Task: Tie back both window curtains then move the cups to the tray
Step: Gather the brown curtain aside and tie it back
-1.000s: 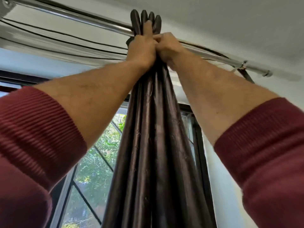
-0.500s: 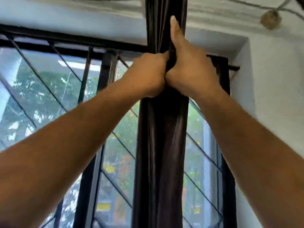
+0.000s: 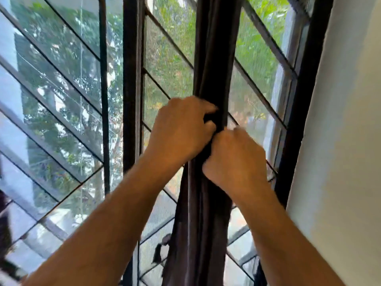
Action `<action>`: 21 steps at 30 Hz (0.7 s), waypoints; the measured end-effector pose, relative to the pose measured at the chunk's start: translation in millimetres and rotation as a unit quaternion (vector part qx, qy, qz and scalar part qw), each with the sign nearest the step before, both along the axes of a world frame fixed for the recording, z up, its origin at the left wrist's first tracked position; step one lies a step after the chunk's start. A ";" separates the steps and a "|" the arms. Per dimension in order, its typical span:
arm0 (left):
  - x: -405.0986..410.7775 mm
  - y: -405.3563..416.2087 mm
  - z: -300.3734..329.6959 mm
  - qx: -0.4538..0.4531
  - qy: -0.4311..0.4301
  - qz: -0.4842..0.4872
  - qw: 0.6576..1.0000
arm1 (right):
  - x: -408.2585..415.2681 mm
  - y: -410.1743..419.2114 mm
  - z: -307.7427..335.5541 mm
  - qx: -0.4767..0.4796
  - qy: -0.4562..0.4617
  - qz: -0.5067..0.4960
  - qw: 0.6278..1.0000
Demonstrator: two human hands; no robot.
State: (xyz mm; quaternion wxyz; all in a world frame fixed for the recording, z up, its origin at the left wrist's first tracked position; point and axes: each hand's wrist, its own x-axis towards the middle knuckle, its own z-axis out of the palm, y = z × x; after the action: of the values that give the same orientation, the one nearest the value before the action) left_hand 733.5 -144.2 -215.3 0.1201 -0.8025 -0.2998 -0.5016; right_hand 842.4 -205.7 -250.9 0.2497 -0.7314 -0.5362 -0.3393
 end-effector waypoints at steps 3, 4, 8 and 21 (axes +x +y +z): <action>-8.1 2.7 -38.1 0.020 -0.078 -0.003 0.997 | 19.2 -16.6 -20.9 0.001 0.041 -0.068 0.997; -13.1 3.5 -53.4 0.024 -0.113 -0.020 0.993 | 21.4 -23.5 -26.8 0.021 0.047 -0.082 0.995; -26.9 3.5 -113.7 -0.022 -0.184 -0.138 0.973 | -18.4 -47.6 -74.3 -0.044 0.147 0.159 0.975; -49.2 -4.9 -200.7 -0.175 0.025 -0.365 0.914 | -53.7 -53.4 -152.7 -0.044 0.275 0.036 0.960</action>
State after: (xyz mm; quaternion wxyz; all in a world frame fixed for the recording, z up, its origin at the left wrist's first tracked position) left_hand 684.3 -149.0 -416.0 -0.2066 -0.8767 -0.0656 -0.4294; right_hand 788.8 -259.1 -403.6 0.3672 -0.7872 -0.4870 -0.0915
